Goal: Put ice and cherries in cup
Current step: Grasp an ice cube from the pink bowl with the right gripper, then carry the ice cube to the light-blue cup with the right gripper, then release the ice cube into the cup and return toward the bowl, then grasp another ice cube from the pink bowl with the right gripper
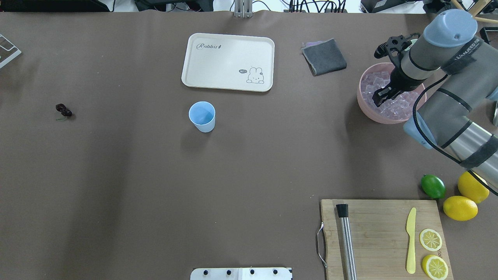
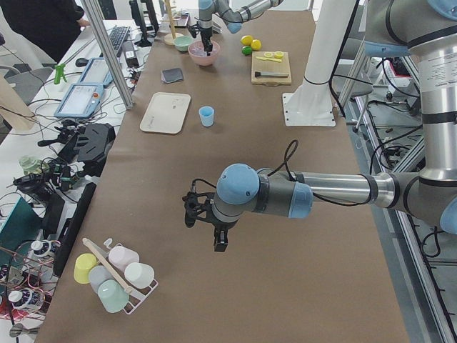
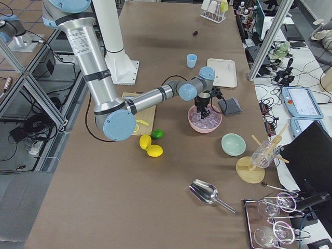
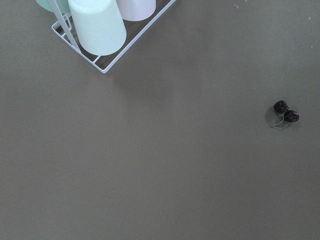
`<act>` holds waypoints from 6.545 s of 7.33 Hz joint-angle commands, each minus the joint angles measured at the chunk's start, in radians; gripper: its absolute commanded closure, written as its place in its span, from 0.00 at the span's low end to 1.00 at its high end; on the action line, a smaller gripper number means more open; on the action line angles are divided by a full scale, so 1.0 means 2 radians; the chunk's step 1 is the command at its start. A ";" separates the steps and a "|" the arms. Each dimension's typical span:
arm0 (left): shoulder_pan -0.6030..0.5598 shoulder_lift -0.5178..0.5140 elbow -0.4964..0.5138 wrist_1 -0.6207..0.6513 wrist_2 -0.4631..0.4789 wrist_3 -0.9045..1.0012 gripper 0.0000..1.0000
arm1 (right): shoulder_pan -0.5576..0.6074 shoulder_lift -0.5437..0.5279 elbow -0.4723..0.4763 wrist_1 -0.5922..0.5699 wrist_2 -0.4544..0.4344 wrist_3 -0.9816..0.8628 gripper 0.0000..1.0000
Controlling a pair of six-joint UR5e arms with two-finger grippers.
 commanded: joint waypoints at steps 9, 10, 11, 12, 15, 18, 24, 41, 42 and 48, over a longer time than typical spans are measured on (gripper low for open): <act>-0.003 -0.001 -0.003 -0.002 -0.002 0.000 0.02 | 0.013 -0.003 0.006 -0.007 0.007 0.007 0.78; -0.003 -0.001 -0.001 -0.002 -0.002 0.000 0.02 | 0.025 0.002 0.011 -0.012 0.019 0.007 0.79; -0.003 -0.001 -0.001 -0.002 -0.002 0.000 0.02 | 0.038 0.022 0.018 -0.036 0.032 0.007 0.79; -0.003 -0.001 -0.001 -0.003 -0.002 0.000 0.02 | 0.049 0.063 0.027 -0.092 0.040 0.014 0.79; -0.003 -0.002 -0.001 -0.003 -0.002 0.000 0.02 | 0.013 0.168 0.025 -0.159 0.046 0.149 0.79; -0.003 -0.003 0.002 -0.004 -0.001 0.000 0.02 | -0.061 0.248 0.015 -0.160 0.006 0.301 0.79; -0.003 -0.002 0.002 -0.005 -0.002 0.000 0.02 | -0.136 0.375 -0.128 -0.069 -0.067 0.449 0.77; -0.005 -0.001 0.003 -0.005 -0.002 0.001 0.02 | -0.002 0.037 0.038 -0.008 -0.003 0.093 0.07; -0.005 -0.001 0.003 -0.005 -0.002 0.001 0.02 | 0.018 0.014 0.032 -0.008 -0.006 0.038 0.08; -0.005 -0.002 0.004 -0.005 -0.002 0.000 0.02 | 0.009 0.011 -0.001 -0.007 -0.033 0.015 0.18</act>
